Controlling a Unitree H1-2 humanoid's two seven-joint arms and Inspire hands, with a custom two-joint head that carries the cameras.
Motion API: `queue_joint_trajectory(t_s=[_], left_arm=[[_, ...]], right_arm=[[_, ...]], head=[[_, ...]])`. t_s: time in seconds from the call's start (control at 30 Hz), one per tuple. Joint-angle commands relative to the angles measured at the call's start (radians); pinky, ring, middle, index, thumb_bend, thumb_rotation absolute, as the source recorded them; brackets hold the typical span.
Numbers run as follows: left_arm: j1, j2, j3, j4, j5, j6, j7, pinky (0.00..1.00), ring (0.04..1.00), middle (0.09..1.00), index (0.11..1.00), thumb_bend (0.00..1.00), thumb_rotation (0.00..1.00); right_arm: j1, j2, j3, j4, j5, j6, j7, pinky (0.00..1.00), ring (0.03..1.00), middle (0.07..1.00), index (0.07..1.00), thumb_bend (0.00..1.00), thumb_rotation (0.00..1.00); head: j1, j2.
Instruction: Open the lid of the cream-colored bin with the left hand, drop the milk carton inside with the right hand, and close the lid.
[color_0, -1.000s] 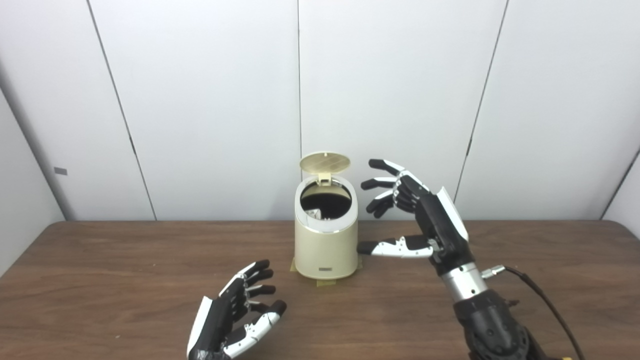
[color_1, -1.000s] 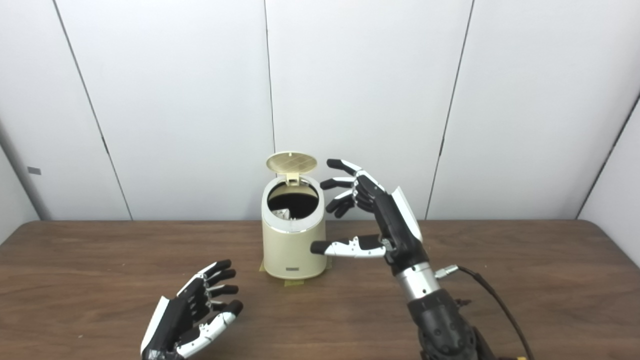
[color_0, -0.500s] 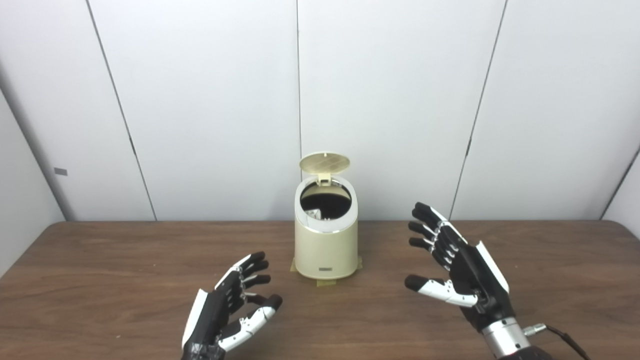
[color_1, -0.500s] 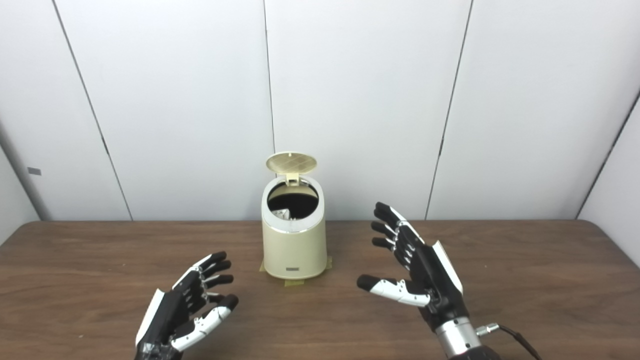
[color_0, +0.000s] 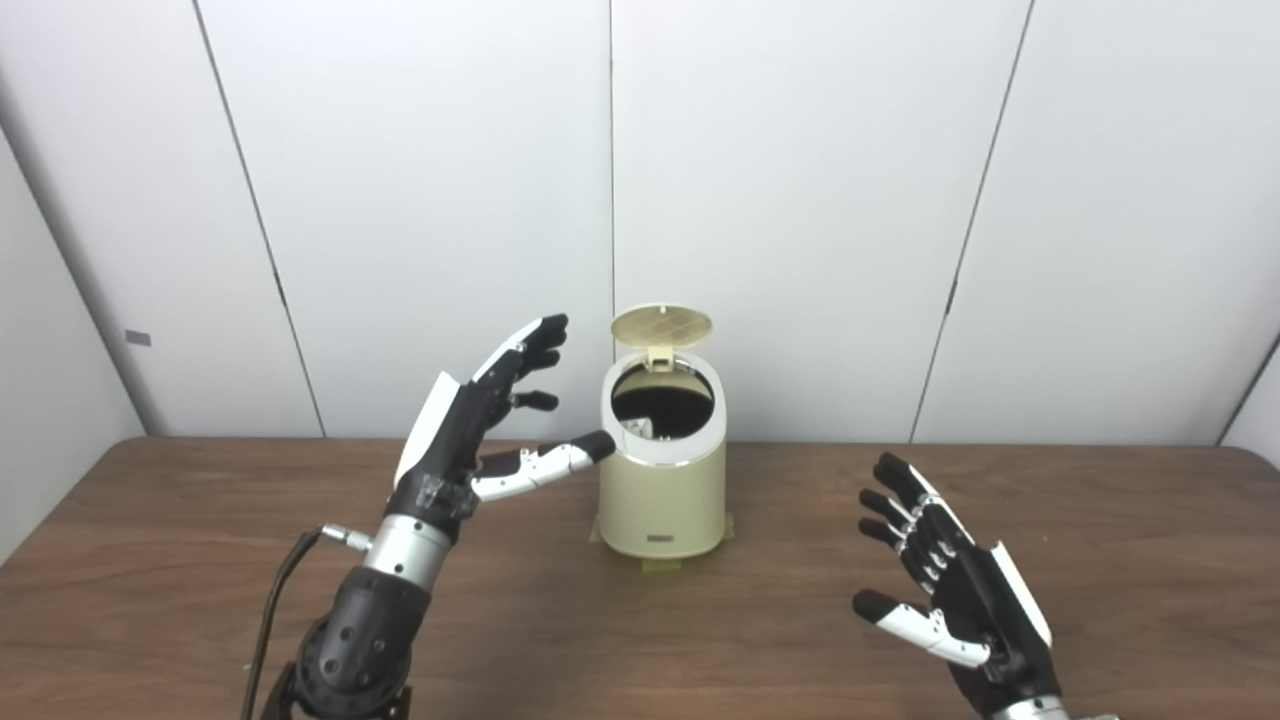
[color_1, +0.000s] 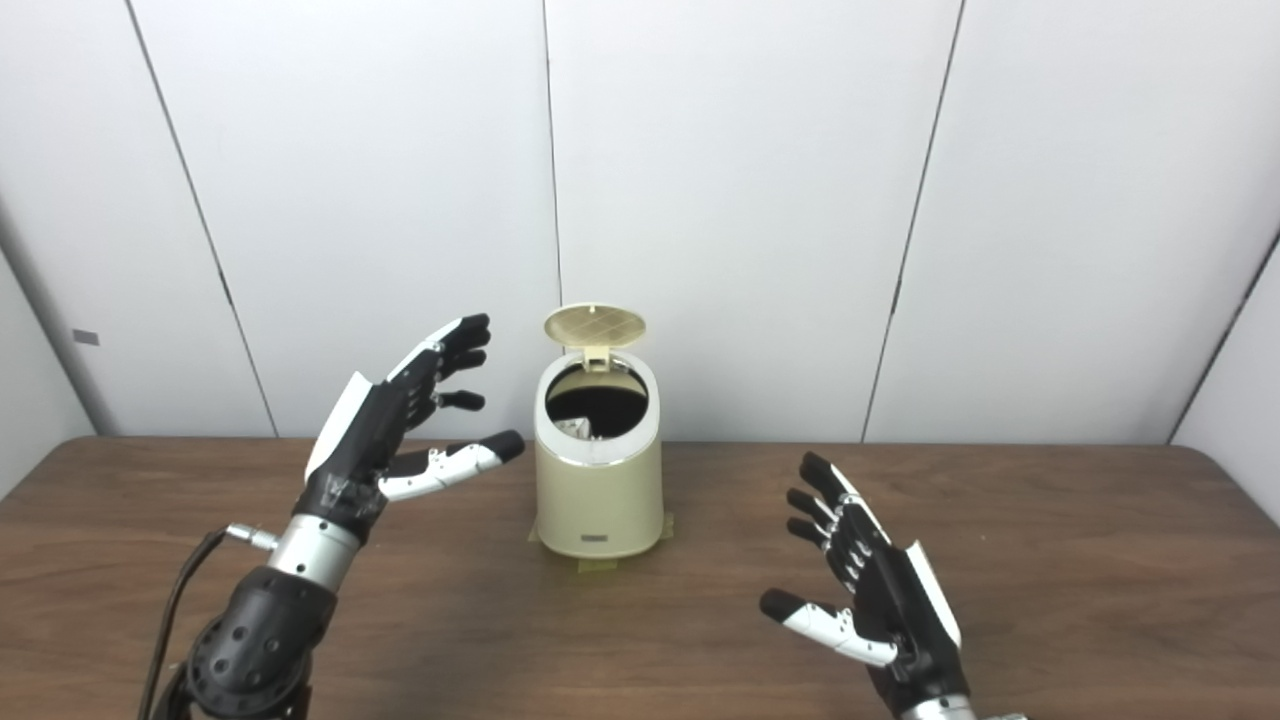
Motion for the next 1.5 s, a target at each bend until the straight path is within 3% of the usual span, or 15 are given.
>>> queue_joint_trajectory(t_s=[0.0,0.33,0.6,0.73,0.97,1.03,1.2,1.47], left_arm=[[-0.081,0.026,-0.006,0.027,0.026,-0.031,-0.002,0.72,0.895,0.916,0.917,0.89,0.39],[-0.261,0.047,-0.059,0.187,0.089,-0.001,-0.047,0.71,0.875,0.906,0.904,0.9,0.36],[-0.35,0.058,-0.091,0.283,0.189,0.02,-0.027,0.74,0.906,0.908,0.903,0.9,0.38],[-0.376,0.061,-0.104,0.303,0.216,0.03,-0.04,0.82,0.943,0.933,0.916,0.88,0.4],[-0.412,0.075,-0.148,0.334,0.261,0.018,-0.063,0.85,0.976,0.962,0.928,0.87,0.39],[-0.422,0.093,-0.181,0.343,0.308,0.0,-0.057,0.83,0.957,0.948,0.917,0.86,0.37],[-0.431,0.105,-0.207,0.342,0.328,0.003,-0.072,0.93,0.955,0.908,0.859,0.88,0.35],[-0.43,0.12,-0.218,0.319,0.332,0.004,-0.121,0.9,0.945,0.868,0.82,0.88,0.36]], right_arm=[[-0.034,0.006,-0.009,-0.025,0.006,-0.044,0.005,0.8,0.866,0.927,0.915,0.81,0.42],[-0.024,0.024,-0.003,-0.063,0.003,-0.013,0.015,0.78,0.849,0.917,0.912,0.82,0.4],[-0.015,0.031,0.009,-0.089,-0.012,0.004,0.015,0.77,0.844,0.922,0.904,0.82,0.4],[-0.012,0.034,0.012,-0.098,-0.007,0.012,0.019,0.78,0.852,0.923,0.902,0.81,0.39],[-0.01,0.043,0.012,-0.116,-0.016,0.032,0.021,0.79,0.849,0.926,0.9,0.79,0.38],[-0.009,0.048,0.013,-0.123,-0.018,0.039,0.02,0.76,0.841,0.922,0.895,0.79,0.39],[-0.01,0.057,0.013,-0.135,-0.011,0.06,0.021,0.75,0.833,0.919,0.89,0.8,0.38],[-0.01,0.069,0.017,-0.158,-0.038,0.103,0.011,0.75,0.837,0.915,0.883,0.79,0.38]], head=[[0.001,-0.001],[0.01,-0.009],[0.006,-0.015],[0.001,-0.015],[-0.007,-0.017],[-0.01,-0.015],[-0.017,-0.014],[-0.025,-0.009]])
